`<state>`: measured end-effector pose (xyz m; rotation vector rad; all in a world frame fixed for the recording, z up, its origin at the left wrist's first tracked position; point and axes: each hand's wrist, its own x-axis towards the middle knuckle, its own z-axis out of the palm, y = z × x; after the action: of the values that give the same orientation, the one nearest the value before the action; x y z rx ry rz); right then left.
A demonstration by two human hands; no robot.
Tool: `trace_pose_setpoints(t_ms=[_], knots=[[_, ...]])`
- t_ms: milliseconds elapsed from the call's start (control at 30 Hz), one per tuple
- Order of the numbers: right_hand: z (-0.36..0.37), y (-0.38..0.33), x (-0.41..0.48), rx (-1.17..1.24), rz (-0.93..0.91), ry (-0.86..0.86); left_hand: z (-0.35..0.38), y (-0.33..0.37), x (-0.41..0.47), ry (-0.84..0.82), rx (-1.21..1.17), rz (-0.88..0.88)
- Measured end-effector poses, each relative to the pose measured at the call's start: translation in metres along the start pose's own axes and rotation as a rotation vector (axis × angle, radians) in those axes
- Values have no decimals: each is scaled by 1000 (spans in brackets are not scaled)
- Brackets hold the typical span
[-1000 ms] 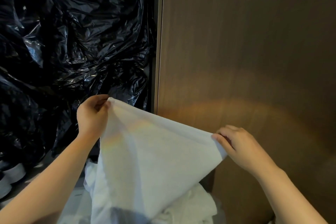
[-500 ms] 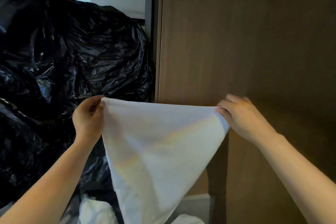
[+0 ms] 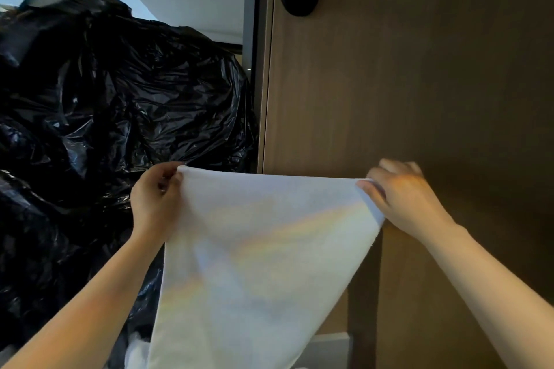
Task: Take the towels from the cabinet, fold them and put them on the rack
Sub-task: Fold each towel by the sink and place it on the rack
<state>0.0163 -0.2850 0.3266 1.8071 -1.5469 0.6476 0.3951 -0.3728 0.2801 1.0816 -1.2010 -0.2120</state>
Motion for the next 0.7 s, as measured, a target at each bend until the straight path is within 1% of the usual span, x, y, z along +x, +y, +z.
trace_pose_setpoints(t_ms=[200,367,433,533,600,700], knots=[[24,1,-19,47,37,-169,1,-1,-11,-27,-10,15],[36,-6,-29,83,138,-306,6,10,-25,-58,-89,36],[37,-17,-33,175,152,-347,13,16,-36,-116,-172,24],[35,-47,-41,414,109,-317,26,26,-63,-262,-262,-6],[36,-71,-49,587,125,-321,34,27,-85,-351,-227,-16],[42,-99,-69,776,181,-342,37,24,-115,-439,-179,-14]])
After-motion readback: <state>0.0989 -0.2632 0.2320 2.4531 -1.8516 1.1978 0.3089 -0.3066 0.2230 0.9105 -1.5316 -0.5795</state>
